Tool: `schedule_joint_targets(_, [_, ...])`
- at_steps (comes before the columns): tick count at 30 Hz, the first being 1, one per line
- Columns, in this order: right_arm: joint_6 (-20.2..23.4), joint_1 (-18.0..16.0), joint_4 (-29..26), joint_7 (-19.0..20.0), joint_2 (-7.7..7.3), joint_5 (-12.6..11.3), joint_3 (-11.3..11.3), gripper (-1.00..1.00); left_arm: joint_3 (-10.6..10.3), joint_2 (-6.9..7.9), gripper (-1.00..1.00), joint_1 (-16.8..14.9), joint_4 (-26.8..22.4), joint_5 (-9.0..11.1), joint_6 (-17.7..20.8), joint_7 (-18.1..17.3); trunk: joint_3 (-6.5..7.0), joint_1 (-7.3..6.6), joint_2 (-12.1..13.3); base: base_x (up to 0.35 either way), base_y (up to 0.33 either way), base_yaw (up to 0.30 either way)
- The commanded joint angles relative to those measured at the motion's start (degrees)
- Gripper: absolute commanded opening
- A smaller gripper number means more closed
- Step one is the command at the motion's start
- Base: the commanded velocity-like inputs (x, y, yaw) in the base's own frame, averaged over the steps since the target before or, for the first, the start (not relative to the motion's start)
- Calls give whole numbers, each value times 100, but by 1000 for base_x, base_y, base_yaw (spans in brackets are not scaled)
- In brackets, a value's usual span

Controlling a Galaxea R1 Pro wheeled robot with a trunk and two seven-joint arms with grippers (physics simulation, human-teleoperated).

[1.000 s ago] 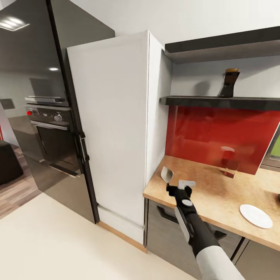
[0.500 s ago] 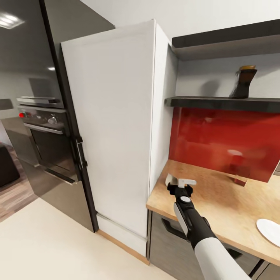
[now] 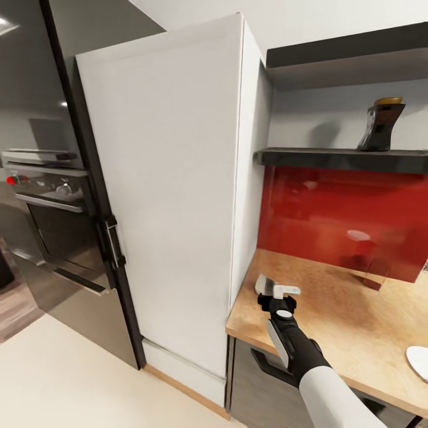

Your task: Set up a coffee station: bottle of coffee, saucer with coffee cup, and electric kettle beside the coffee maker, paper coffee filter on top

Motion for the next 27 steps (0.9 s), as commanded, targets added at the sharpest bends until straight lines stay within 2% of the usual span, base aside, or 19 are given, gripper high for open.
schedule_joint_targets(1, [37, -2, 17, -32, 0, 9, 16, 100, 8, 0, 100, 11, 3, 0, -18, 8, -2, 2, -4, 4, 3, -260])
schedule_joint_targets(5, [33, -2, 55, -34, 1, 13, 17, 100, 10, 18, 100, 34, 42, 0, -13, 13, -2, 2, -4, 2, 1, -264])
schedule_joint_targets(12, [-1, -2, 397, -35, 4, 7, 16, 100, 42, 59, 100, 33, 529, -15, -14, 18, -2, 2, -4, 118, 17, -228])
schedule_joint_targets(15, [-9, -2, 436, -35, 4, 6, 21, 100, 36, 61, 100, 33, 764, -17, -10, 22, -2, 2, -4, 256, 63, -49])
schedule_joint_targets(18, [-11, -2, 450, -35, 4, 6, 25, 100, 29, 56, 100, 33, 1222, -16, -7, 23, -2, 2, -4, 84, 19, -12])
schedule_joint_targets(24, [-12, -2, 482, -35, 4, 6, 26, 100, 25, 61, 100, 24, 1455, -3, 18, 23, -2, 2, -4, 38, 3, -2])
schedule_joint_targets(27, [-12, -2, 487, -34, 11, 6, 28, 100, 23, 62, 100, 24, 1489, 0, 34, 28, -2, 2, -4, 229, 78, 0])
